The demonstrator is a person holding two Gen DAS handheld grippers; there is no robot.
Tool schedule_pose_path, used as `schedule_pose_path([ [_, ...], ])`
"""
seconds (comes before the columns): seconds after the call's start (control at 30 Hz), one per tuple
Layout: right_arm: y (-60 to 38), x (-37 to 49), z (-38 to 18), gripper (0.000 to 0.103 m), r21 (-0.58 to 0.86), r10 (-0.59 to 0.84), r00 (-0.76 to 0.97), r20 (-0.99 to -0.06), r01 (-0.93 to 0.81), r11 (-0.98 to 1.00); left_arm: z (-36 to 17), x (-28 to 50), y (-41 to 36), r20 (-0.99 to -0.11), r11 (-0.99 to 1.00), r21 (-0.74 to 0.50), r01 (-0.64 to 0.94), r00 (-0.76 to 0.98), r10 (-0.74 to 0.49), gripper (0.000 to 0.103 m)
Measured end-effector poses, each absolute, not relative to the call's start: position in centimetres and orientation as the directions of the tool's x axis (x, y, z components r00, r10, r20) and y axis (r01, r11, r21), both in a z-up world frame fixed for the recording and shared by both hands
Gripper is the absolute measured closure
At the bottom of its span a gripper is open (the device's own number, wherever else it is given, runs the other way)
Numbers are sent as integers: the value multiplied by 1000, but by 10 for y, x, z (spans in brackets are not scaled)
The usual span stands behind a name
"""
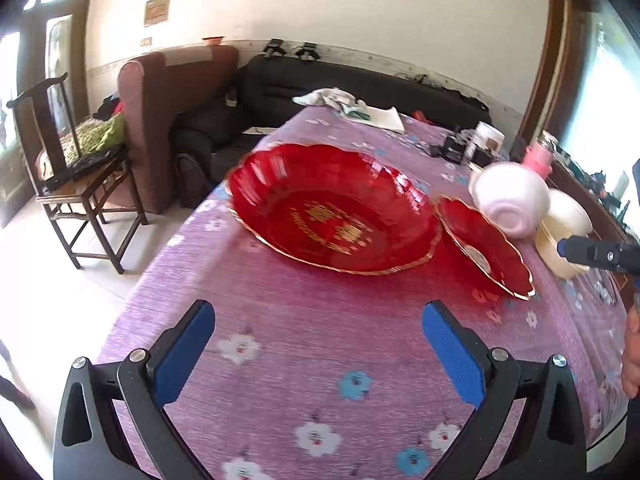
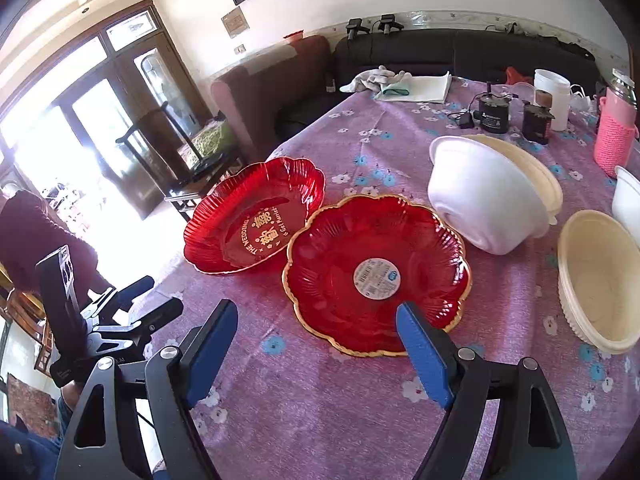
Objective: Organize plates and bowls
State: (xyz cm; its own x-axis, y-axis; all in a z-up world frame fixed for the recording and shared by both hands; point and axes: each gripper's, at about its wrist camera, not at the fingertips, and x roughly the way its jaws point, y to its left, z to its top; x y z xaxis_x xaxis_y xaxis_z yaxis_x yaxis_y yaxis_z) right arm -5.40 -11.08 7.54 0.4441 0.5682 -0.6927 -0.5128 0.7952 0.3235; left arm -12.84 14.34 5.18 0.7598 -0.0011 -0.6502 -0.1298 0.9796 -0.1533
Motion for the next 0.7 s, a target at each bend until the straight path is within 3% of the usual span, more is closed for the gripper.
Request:
schedule_pose_path([
  [0.13,-96,-47,79,25,325,577,419,-701,-532,782,58,-129,156,-652,975,-161,-152,758,10,1],
  [0.2,-90,-41,81,29,327,576,408,-708,-534,780,62,-128,161,-649,973,-161,-163,761,20,15],
  [0.27,-89,-37,83,40,341,584,399,-707,-531,776,64,-125,165,-658,973,-166,-163,753,14,20],
  [0.5,-80,-17,88,44,398,620,364,-695,-524,753,72,-114,185,-673,960,-209,-188,740,-2,20],
  [0.57,-77,-8,86,52,421,630,348,-695,-513,748,74,-110,189,-673,958,-205,-202,739,11,20],
  [0.7,-73,7,85,56,461,650,325,-687,-497,735,76,-101,201,-680,947,-237,-219,733,-1,20],
])
